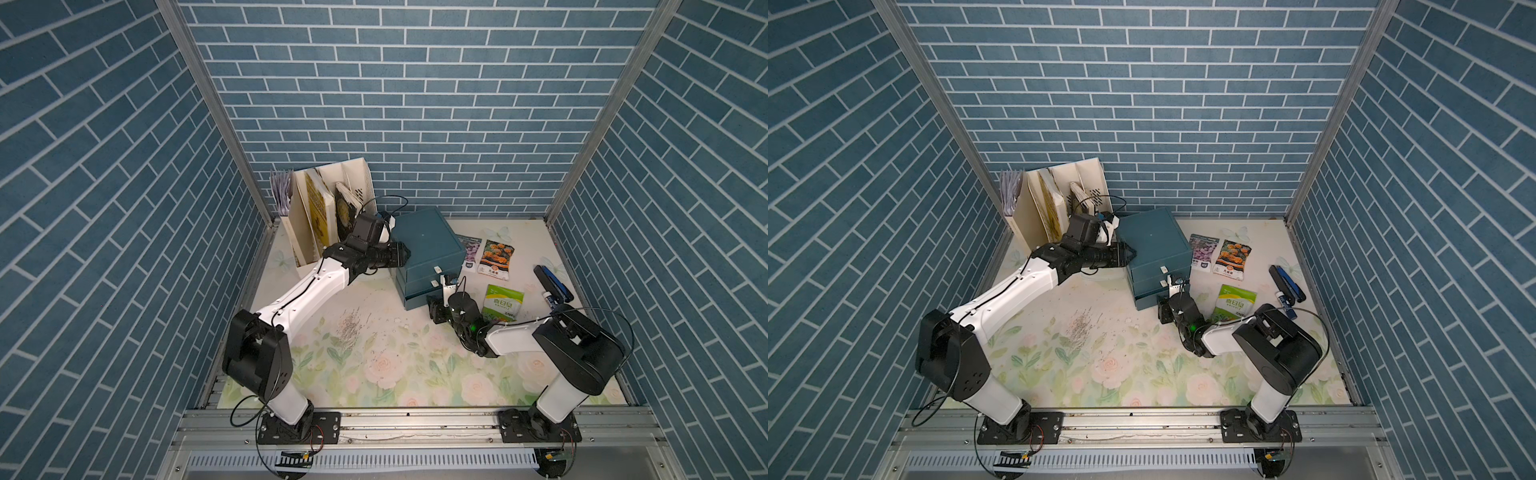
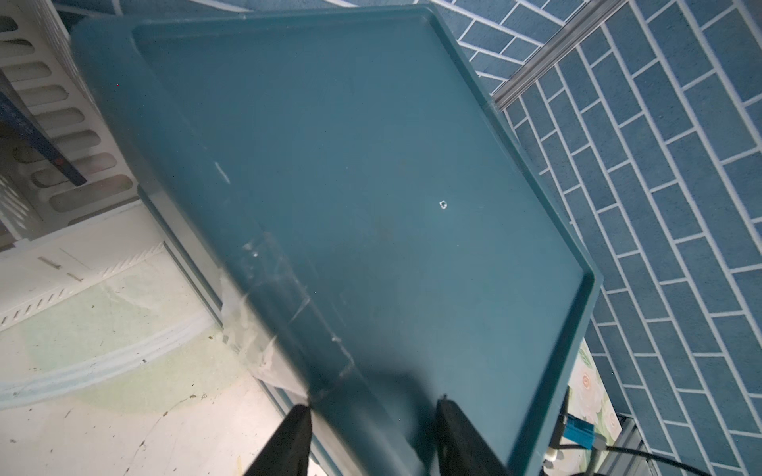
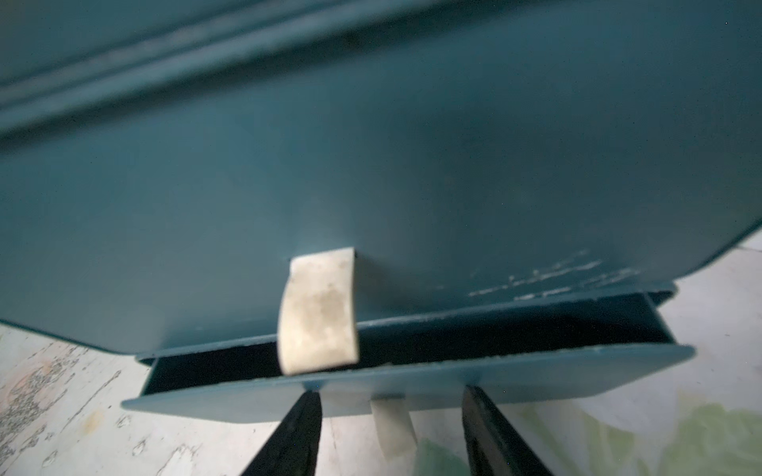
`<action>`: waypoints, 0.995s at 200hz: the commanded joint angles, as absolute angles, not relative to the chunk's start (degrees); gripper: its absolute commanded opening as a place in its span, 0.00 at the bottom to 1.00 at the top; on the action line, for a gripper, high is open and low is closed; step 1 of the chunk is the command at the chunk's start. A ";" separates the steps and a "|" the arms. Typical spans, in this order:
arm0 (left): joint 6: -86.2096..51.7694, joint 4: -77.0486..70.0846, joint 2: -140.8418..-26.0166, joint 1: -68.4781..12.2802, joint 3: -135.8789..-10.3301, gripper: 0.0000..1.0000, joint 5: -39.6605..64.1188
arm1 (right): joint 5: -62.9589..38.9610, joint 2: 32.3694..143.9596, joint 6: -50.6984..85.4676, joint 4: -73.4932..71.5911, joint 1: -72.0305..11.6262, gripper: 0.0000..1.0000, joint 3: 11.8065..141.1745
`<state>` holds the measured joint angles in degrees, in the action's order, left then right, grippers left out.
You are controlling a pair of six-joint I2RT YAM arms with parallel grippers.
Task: Take the seed bags out of the drawer
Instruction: Close the drawer in the storage box.
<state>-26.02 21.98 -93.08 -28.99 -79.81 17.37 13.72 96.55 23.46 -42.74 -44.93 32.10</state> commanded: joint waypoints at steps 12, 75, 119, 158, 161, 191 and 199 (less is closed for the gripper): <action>-23.91 33.40 -96.41 -28.65 -77.61 0.52 15.58 | 14.26 98.52 22.15 -46.59 -44.65 0.58 33.43; -23.29 33.72 -96.46 -28.70 -77.52 0.52 15.98 | 14.19 100.38 21.91 -47.11 -44.23 0.58 35.51; -22.86 34.12 -96.39 -28.66 -77.32 0.52 15.90 | 13.89 100.86 21.96 -46.62 -43.92 0.58 35.86; -22.68 33.98 -96.03 -28.61 -77.23 0.53 15.44 | 12.95 97.97 22.19 -42.35 -43.95 0.58 34.70; -22.65 33.97 -96.02 -28.64 -77.23 0.53 15.38 | 12.80 97.55 22.22 -41.91 -43.95 0.59 34.55; -23.04 32.69 -95.67 -28.53 -77.83 0.56 14.94 | 9.24 93.01 21.91 -35.73 -43.92 0.65 33.66; -23.25 32.08 -95.56 -28.52 -77.96 0.58 14.81 | 8.00 91.63 21.73 -34.17 -43.94 0.68 33.37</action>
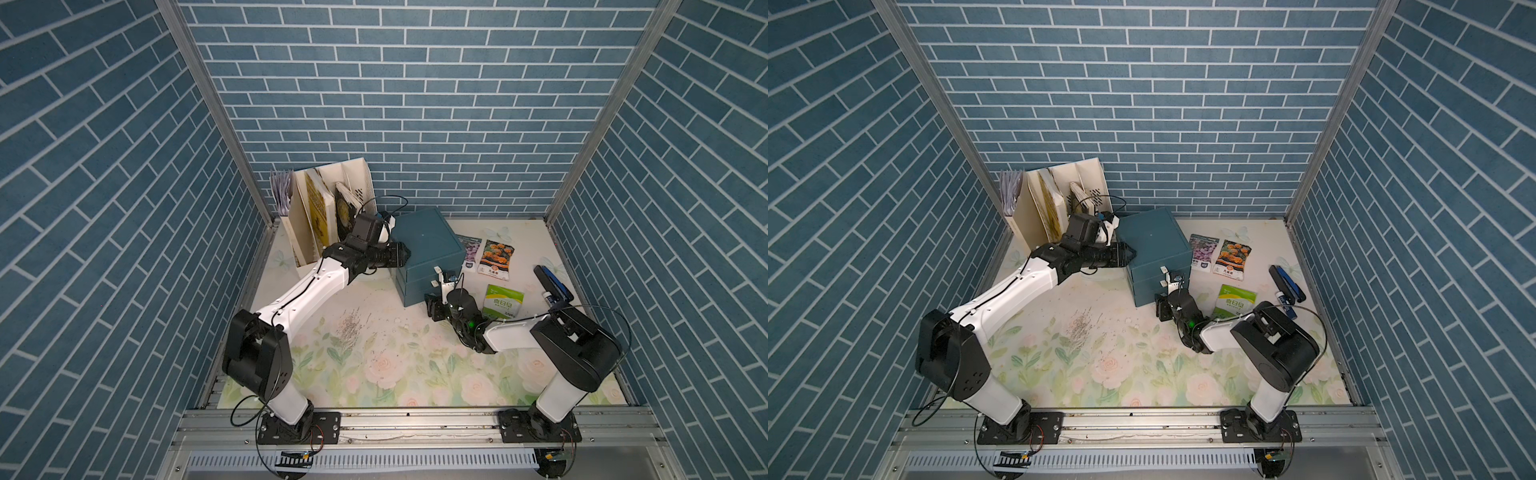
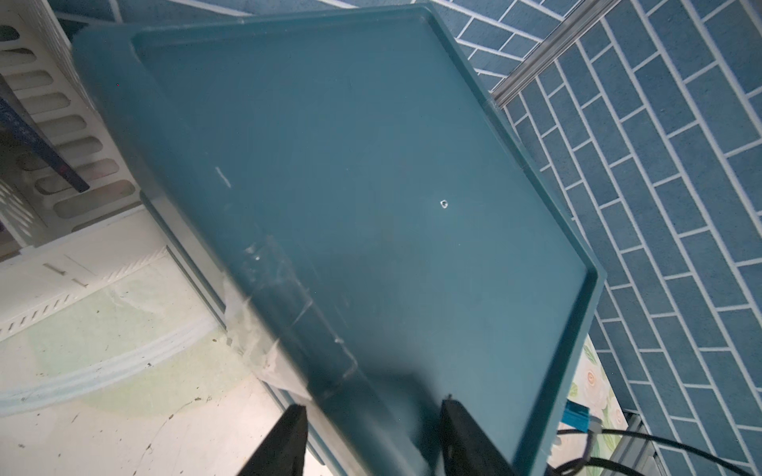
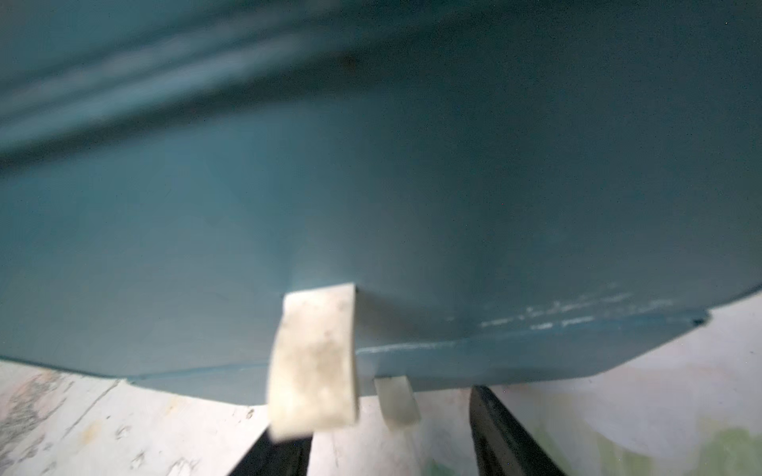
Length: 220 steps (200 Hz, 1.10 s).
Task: Take the seed bags out of the drawer
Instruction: Close the drawer in the storage box, then reset both arms
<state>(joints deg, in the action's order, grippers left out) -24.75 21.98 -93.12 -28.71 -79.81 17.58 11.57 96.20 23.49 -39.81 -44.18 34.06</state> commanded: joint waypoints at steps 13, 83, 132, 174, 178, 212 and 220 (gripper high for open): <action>-23.61 31.19 -95.32 -28.48 -78.30 0.59 14.59 | 5.71 89.13 21.62 -31.77 -43.94 0.72 32.74; -26.02 23.41 -90.54 -28.51 -79.88 1.00 10.63 | 0.32 75.02 22.56 -17.79 -43.18 0.96 30.97; -26.20 19.25 -83.66 -28.57 -78.72 1.00 5.28 | -2.61 65.45 24.70 -9.13 -37.57 1.00 29.84; -25.42 17.05 -76.25 -28.50 -71.01 1.00 0.48 | -3.03 59.09 23.88 -2.93 -31.47 1.00 29.02; -25.32 16.85 -75.53 -28.63 -70.04 1.00 0.01 | -2.91 58.61 23.66 -2.50 -30.82 1.00 29.09; -23.53 15.23 -69.96 -28.56 -62.50 1.00 -4.28 | -1.71 55.75 22.26 -0.03 -25.07 1.00 28.48; -23.02 14.47 -68.70 -28.50 -60.74 1.00 -5.21 | -1.18 55.66 22.02 0.25 -23.56 1.00 28.63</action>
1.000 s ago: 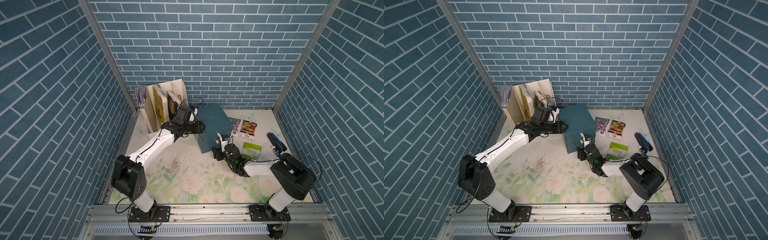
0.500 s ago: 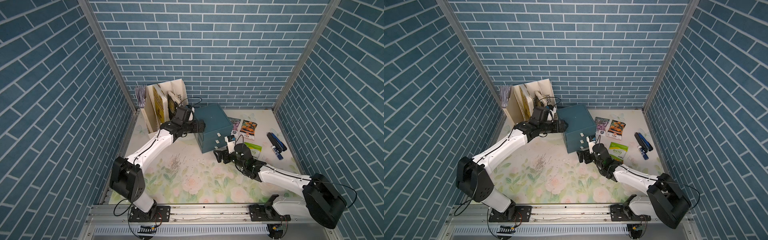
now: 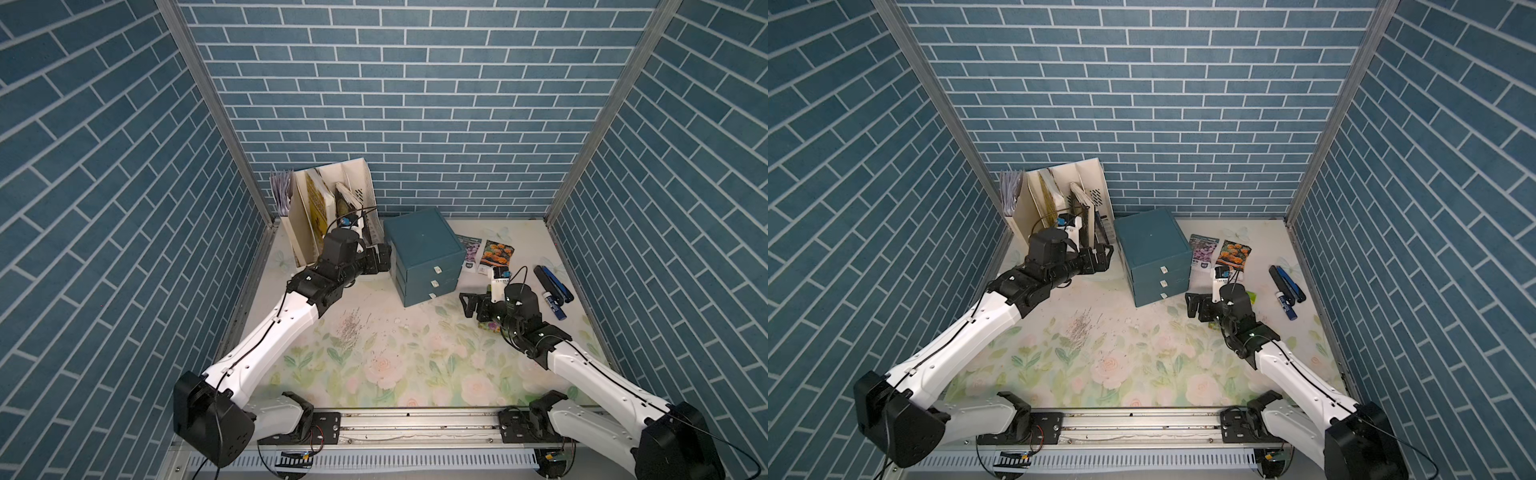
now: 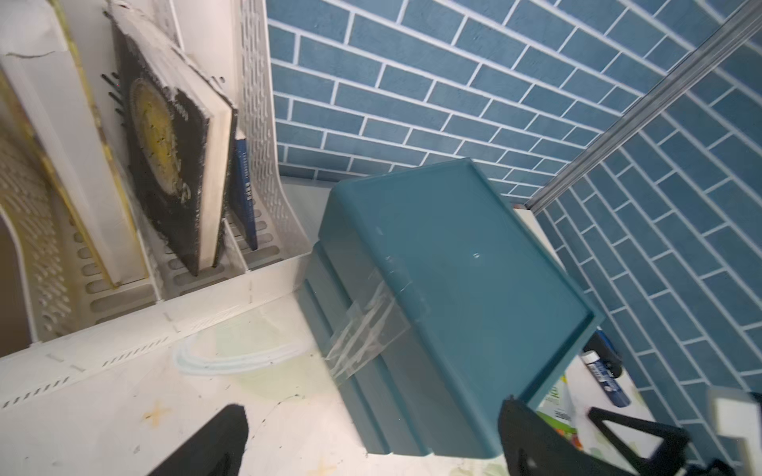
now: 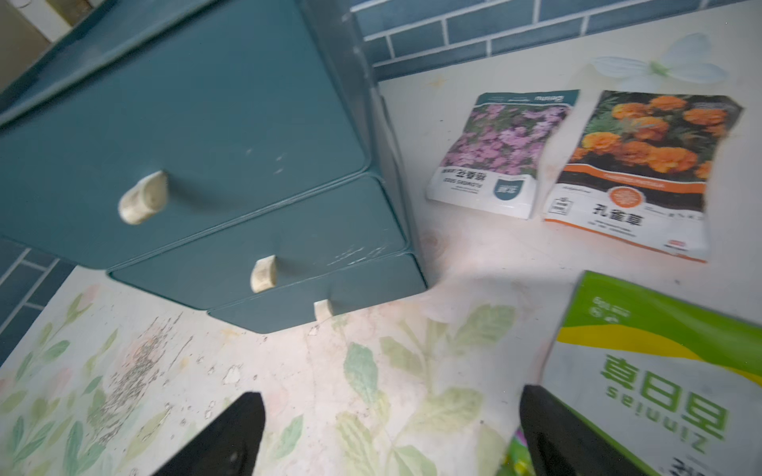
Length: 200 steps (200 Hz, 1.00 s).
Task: Take the seed bags out of the drawer
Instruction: Reset both arms
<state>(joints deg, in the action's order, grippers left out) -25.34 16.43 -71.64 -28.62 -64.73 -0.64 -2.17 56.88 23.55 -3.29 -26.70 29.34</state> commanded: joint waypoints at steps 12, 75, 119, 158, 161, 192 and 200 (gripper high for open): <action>-22.06 13.33 -66.92 -28.50 -58.24 1.00 -6.57 | -0.19 55.80 21.43 0.21 -21.33 1.00 28.73; -16.56 3.89 -62.91 -24.91 -45.88 1.00 -10.92 | 6.88 62.42 16.20 -4.13 -11.66 1.00 31.68; -13.63 -9.64 -61.90 -19.15 -37.18 1.00 -13.84 | 8.65 67.98 11.29 -13.51 -5.22 1.00 30.97; -8.99 -22.70 -63.50 -15.72 -30.42 1.00 -16.08 | 9.84 73.56 7.17 -25.95 -2.38 1.00 28.60; -8.53 -23.89 -63.87 -15.59 -29.88 1.00 -16.15 | 9.96 74.09 6.86 -26.80 -2.37 1.00 28.44; -4.07 -33.16 -67.37 -14.08 -25.94 1.00 -15.81 | 11.20 78.18 4.93 -35.59 -2.29 1.00 26.28; -3.05 -35.88 -68.28 -13.66 -25.12 1.00 -15.70 | 11.51 78.63 4.39 -38.63 -2.33 1.00 25.01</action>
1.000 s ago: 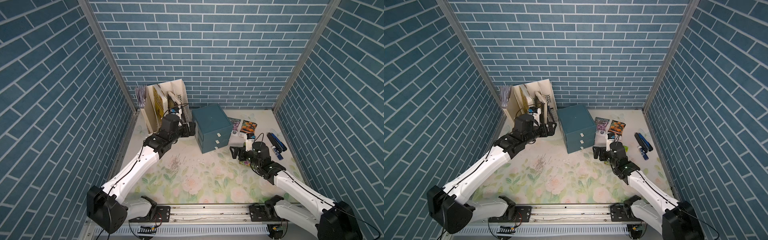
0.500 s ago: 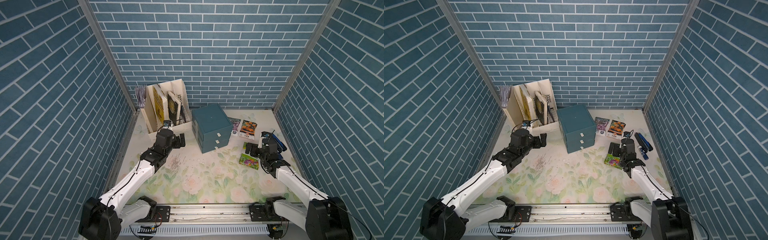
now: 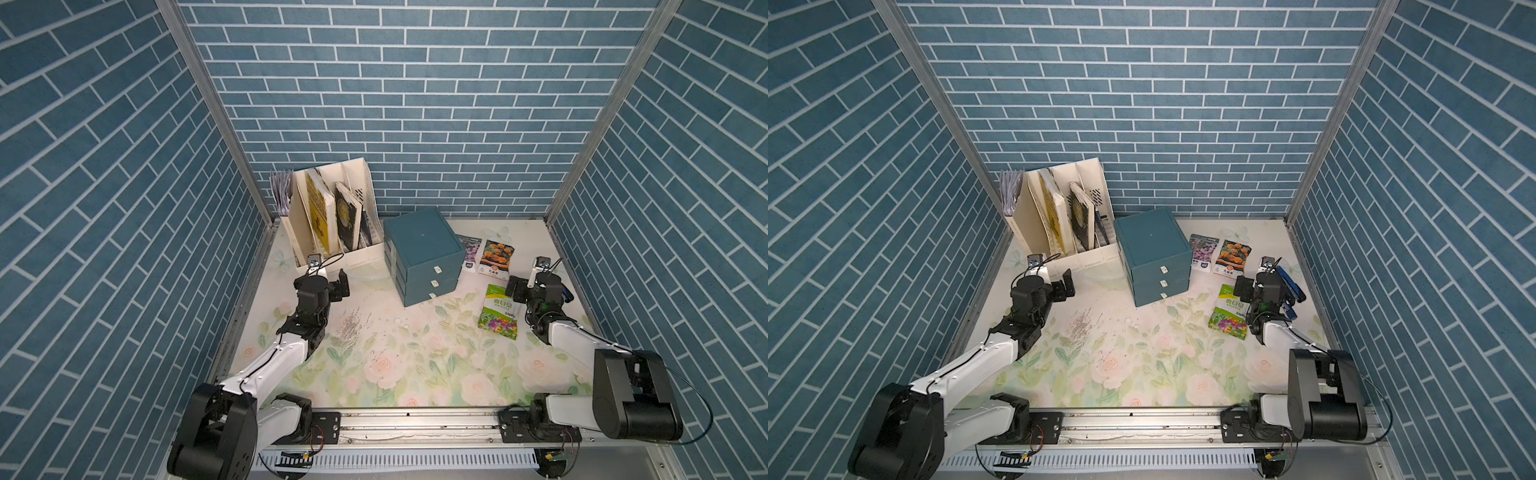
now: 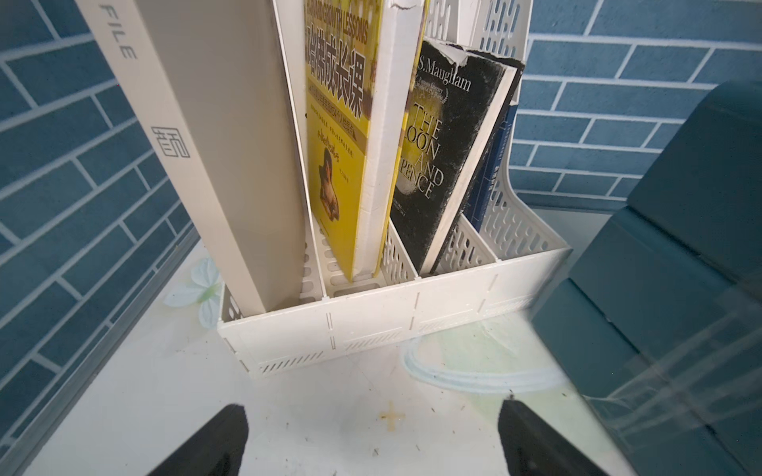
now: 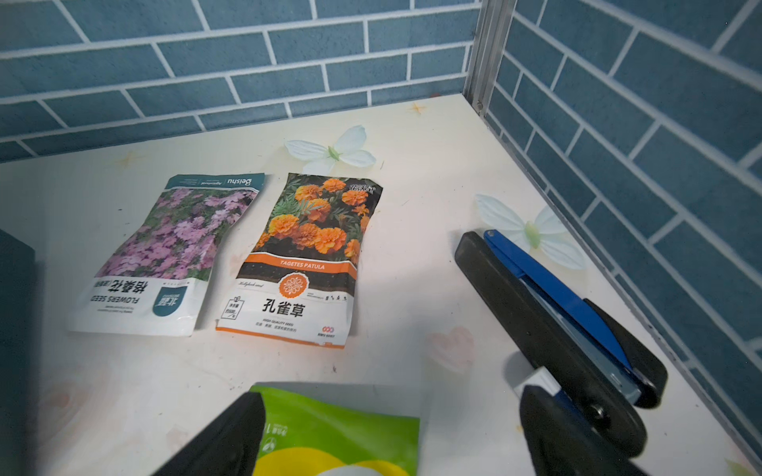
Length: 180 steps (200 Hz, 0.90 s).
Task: Take the seed bags out of the drawer
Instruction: Reset both arms
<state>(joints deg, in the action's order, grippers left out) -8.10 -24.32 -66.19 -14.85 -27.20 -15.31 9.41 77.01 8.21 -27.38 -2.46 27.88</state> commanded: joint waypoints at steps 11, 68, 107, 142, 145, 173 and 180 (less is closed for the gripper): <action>-2.30 -39.30 -69.47 -12.85 -24.11 1.00 -15.62 | 12.25 79.07 3.95 -43.10 -2.29 1.00 23.28; 2.31 -49.50 -76.63 -8.35 -21.70 1.00 -12.94 | 12.56 80.62 1.70 -56.80 -2.36 1.00 17.75; 1.75 -56.05 -80.23 -5.16 -19.15 0.98 -9.39 | 11.46 84.22 1.74 -64.64 -2.37 1.00 15.73; 1.15 -65.28 -85.16 -4.68 -16.16 0.96 -9.30 | 10.79 85.41 0.79 -71.12 -3.02 1.00 12.65; 0.91 -66.11 -85.35 -4.51 -16.01 0.96 -9.23 | 10.73 85.69 0.75 -72.15 -2.99 1.00 12.15; -0.31 -67.55 -85.38 -3.44 -14.83 0.95 -8.61 | 12.63 87.49 -0.64 -75.43 -4.71 1.00 11.35; -0.37 -68.16 -85.56 -3.18 -14.47 0.95 -8.26 | 12.95 87.61 -0.79 -76.02 -4.84 1.00 11.11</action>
<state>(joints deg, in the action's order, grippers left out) 0.56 -61.54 -85.30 -4.08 -15.90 -9.67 11.51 86.63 2.07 -69.49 -3.46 11.66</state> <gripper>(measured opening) 0.949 0.999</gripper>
